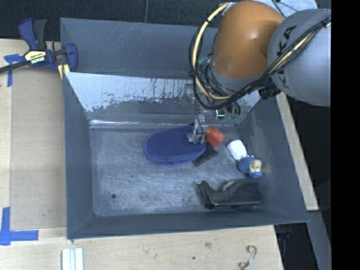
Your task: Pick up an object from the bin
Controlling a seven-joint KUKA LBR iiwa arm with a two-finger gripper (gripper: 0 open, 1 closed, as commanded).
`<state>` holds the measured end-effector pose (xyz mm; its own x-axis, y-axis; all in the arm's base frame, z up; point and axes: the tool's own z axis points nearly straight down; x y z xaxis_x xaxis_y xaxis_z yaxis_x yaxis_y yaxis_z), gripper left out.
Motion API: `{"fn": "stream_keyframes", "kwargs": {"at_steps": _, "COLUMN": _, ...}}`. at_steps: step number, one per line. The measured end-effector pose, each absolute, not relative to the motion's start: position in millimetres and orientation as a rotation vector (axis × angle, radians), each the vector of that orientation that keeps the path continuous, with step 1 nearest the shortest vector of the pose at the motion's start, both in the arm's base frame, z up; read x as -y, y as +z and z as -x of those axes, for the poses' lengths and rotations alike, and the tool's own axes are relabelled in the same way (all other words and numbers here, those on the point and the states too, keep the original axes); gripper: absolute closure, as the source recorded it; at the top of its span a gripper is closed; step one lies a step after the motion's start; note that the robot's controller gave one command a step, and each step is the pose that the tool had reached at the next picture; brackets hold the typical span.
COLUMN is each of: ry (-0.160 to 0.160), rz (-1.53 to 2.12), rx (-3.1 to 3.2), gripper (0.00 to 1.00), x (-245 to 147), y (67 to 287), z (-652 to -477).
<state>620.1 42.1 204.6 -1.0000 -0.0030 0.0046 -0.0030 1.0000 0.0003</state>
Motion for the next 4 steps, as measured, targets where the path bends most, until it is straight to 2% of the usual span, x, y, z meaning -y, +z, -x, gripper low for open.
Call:
{"fn": "stream_keyframes", "kwargs": {"at_steps": 1, "ry": -0.004, "rz": -0.332, "rx": 3.131, "gripper": 0.00, "x": -9.4, "y": 70.3, "z": -608.1}}
{"fn": "stream_keyframes", "kwargs": {"at_steps": 2, "ry": -0.003, "rz": -0.333, "rx": 3.144, "gripper": 1.00, "x": -10.5, "y": 77.2, "z": -612.1}}
{"fn": "stream_keyframes", "kwargs": {"at_steps": 3, "ry": 0.003, "rz": -0.343, "rx": 3.137, "gripper": 1.00, "x": -11.8, "y": 251.5, "z": -616.6}}
{"fn": "stream_keyframes", "kwargs": {"at_steps": 4, "ry": 0.000, "rz": -0.147, "rx": 3.132, "gripper": 1.00, "x": 5.4, "y": 132.6, "z": -566.3}}
